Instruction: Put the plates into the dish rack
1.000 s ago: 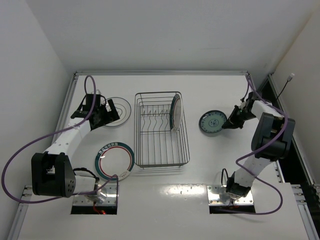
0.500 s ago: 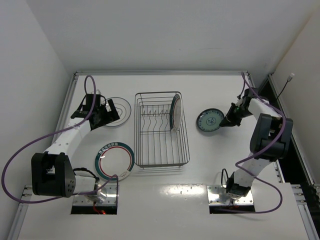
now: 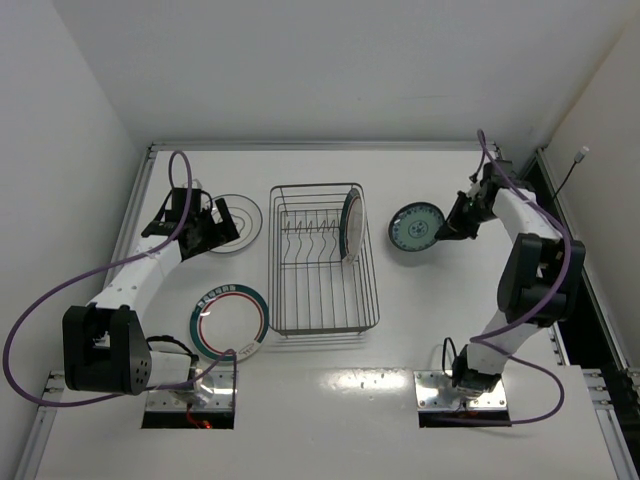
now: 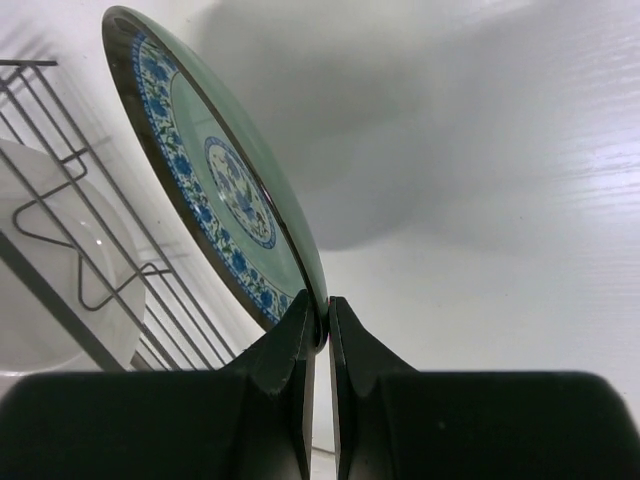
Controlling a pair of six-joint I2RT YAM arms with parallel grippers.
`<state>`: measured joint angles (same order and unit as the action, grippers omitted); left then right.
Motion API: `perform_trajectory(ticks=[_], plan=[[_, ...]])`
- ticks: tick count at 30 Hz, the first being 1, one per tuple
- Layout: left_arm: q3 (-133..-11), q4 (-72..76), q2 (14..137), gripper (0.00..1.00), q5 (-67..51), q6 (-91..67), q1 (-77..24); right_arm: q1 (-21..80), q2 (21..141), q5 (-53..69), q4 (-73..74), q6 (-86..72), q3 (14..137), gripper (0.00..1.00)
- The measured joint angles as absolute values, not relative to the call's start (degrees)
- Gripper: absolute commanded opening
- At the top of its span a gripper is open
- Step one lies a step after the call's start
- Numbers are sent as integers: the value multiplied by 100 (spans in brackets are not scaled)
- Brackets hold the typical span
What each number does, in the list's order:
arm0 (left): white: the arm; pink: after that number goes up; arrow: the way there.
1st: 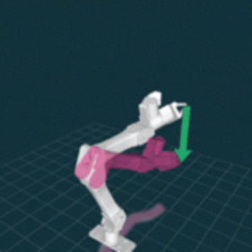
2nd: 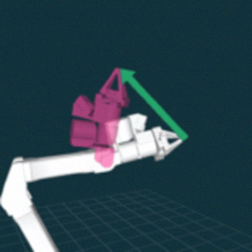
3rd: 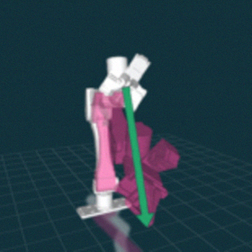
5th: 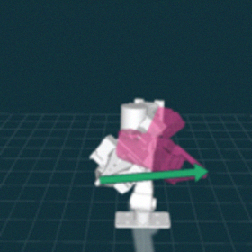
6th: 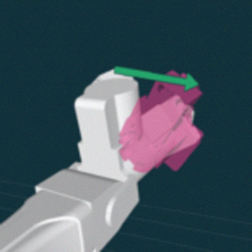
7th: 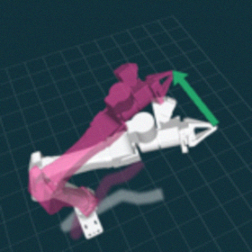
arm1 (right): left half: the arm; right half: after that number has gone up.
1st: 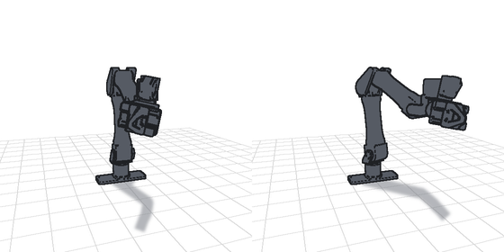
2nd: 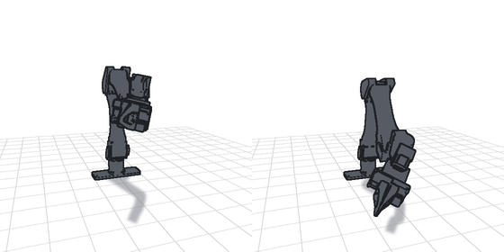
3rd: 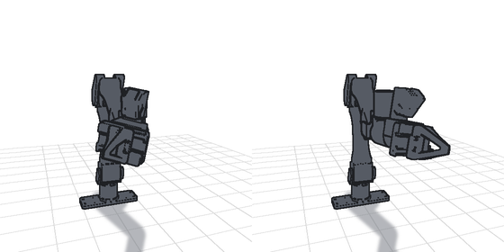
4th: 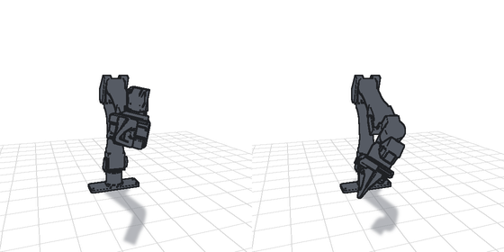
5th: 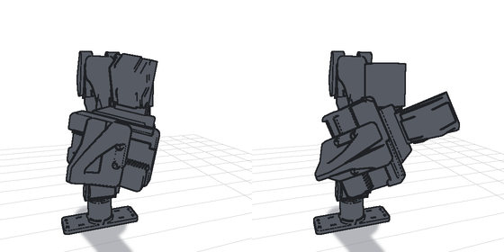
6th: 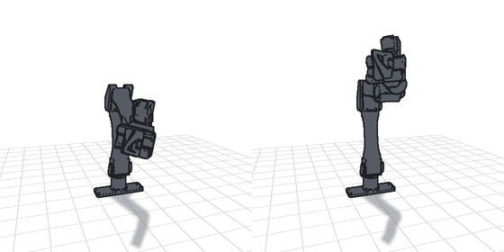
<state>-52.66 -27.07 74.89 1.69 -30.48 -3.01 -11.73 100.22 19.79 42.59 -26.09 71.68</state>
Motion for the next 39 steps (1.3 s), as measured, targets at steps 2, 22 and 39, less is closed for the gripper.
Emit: perform_trajectory(ticks=[2, 22, 39], plan=[[-5266, -2707, 7489, 100, 169, -3048, -301, -1111, 9968, 1887, 4318, -2628, 7279, 0], [-5266, -2707, 7489, 100, 167, -3048, -301, 1743, 9714, -954, 5487, -3098, 10471, 0], [-5266, -2707, 7489, 100, 150, -3048, -301, 2880, 10366, -3116, 6630, -3433, 11622, 0]])
